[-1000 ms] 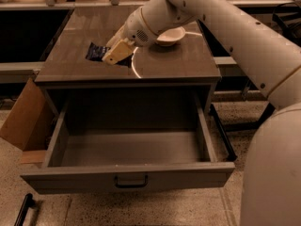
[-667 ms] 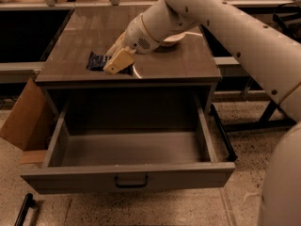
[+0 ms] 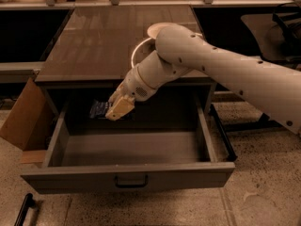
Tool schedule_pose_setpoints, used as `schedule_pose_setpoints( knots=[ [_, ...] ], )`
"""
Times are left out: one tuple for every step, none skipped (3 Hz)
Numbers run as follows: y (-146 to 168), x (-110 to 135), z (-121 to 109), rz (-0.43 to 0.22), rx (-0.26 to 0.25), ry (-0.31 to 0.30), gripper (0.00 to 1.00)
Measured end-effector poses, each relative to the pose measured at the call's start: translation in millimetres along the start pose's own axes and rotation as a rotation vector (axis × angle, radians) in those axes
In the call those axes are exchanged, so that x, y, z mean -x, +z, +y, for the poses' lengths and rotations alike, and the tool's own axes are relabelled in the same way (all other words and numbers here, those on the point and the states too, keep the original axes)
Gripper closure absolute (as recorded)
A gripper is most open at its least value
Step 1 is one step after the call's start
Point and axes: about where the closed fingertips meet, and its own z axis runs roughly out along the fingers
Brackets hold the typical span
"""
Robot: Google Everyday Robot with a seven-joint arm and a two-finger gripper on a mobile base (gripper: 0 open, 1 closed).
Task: Place rxbar blueberry into top drawer
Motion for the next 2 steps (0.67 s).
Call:
schedule_pose_setpoints(
  knots=[
    [0.1,-0.2,0.0,0.0,0.0,0.0,1.0],
    [26.1,-29.0,1.3,-0.006,0.013,-0.008,1.0]
  ],
)
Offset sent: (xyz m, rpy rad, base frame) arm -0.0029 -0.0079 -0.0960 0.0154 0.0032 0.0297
